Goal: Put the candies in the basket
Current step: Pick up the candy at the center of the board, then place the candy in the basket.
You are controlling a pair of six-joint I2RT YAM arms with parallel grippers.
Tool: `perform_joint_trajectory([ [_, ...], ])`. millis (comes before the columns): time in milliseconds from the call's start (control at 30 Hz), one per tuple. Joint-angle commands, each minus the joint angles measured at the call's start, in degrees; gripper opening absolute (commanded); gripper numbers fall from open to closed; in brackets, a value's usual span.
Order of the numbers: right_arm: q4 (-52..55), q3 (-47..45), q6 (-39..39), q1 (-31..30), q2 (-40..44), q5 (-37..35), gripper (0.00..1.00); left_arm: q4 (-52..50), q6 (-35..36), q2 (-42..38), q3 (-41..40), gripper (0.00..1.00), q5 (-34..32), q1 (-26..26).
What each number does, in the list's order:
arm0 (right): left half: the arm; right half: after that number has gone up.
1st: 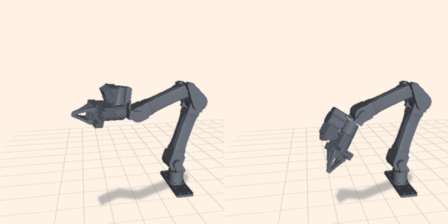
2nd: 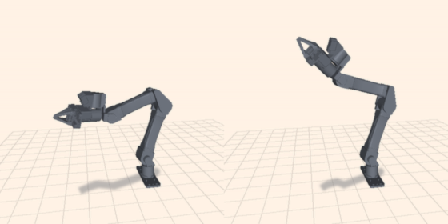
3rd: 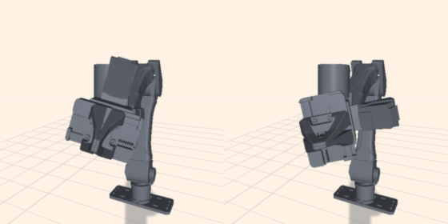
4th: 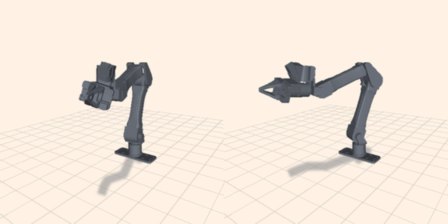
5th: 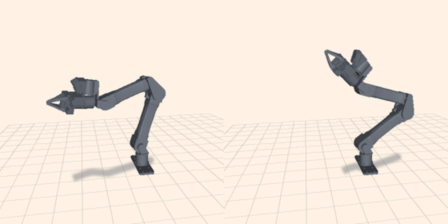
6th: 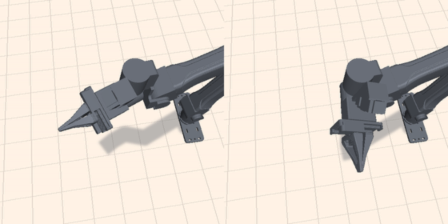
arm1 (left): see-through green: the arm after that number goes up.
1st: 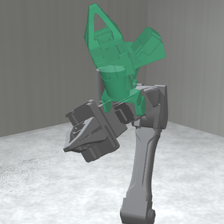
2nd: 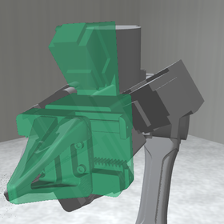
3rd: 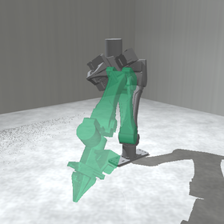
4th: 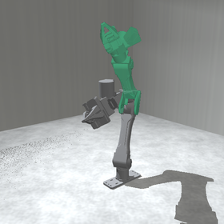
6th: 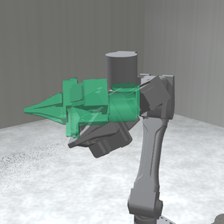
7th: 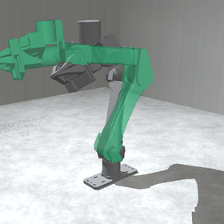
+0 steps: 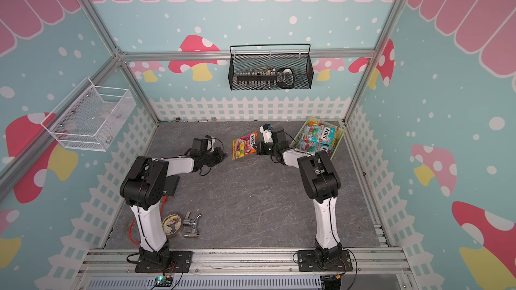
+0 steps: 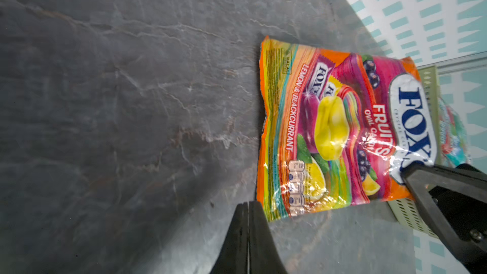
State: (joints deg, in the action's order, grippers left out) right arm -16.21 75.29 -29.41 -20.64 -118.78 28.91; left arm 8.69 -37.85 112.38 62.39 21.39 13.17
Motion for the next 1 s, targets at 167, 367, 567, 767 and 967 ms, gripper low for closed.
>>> perform_joint_trajectory([
  [167,1.5,-9.8,3.3,0.5,19.9,-4.5,0.0,1.2,0.7,-13.4,-5.2,0.23,4.2,2.1],
  [367,2.2,-15.1,2.8,3.0,32.7,-10.1,0.0,1.3,2.5,-20.8,-9.5,0.39,4.4,4.2],
  [567,2.7,-18.2,3.2,9.6,39.5,-12.7,0.0,1.2,3.8,-25.9,-12.5,0.43,5.6,6.1],
  [767,2.2,-19.4,4.1,17.2,39.0,-11.8,0.0,1.2,4.5,-30.4,-15.3,0.46,6.0,7.3],
  [967,0.2,-23.5,2.2,22.6,37.9,-9.0,0.0,1.0,5.0,-35.4,-17.0,0.51,3.3,8.0],
])
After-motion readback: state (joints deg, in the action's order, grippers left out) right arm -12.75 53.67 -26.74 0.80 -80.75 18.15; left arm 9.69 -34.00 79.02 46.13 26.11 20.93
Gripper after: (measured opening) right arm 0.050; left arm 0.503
